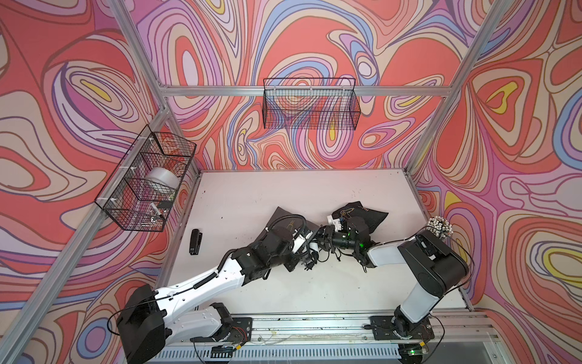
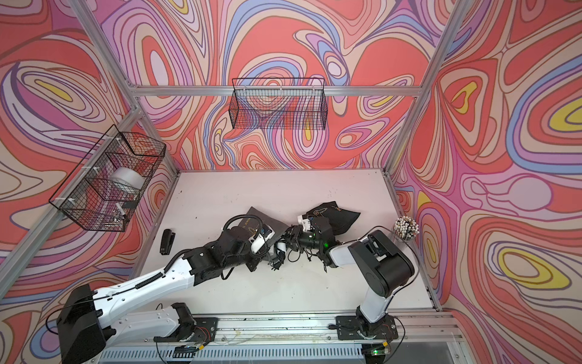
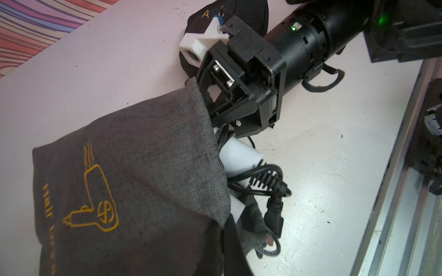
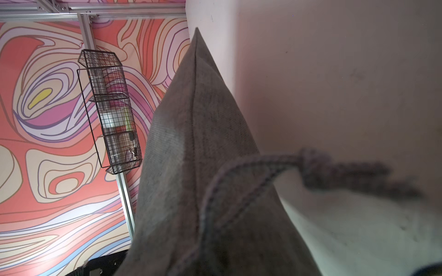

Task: Pack away hair dryers
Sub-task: Place the hair dryer in the drawstring bag.

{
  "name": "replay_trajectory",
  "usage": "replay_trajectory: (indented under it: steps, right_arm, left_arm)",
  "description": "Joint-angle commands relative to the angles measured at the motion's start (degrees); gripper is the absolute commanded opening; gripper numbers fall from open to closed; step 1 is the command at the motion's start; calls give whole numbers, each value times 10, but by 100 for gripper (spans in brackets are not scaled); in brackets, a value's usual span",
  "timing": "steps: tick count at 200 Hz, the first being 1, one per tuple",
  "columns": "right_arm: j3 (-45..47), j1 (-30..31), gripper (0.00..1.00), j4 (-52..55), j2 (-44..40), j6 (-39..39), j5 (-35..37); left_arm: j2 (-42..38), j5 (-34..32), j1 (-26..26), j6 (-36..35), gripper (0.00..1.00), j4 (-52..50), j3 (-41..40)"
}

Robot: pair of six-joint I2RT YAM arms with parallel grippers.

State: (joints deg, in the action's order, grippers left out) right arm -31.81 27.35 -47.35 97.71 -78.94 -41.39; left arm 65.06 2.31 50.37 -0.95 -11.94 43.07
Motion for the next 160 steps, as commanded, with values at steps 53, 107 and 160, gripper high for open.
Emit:
replay_trajectory:
  steps: [53,107,160]
  right_arm:
    - [9,-33,0,-39,-31,-55,-14]
    - [37,-52,0,-108,-9,-119,-3]
    - [66,-66,0,-245,47,-202,5]
  left_arm:
    - [4,-13,38,-20,0,-62,-13]
    - [21,-40,86,-1,0,-42,-16]
    - [40,-78,123,2,0,-45,-20]
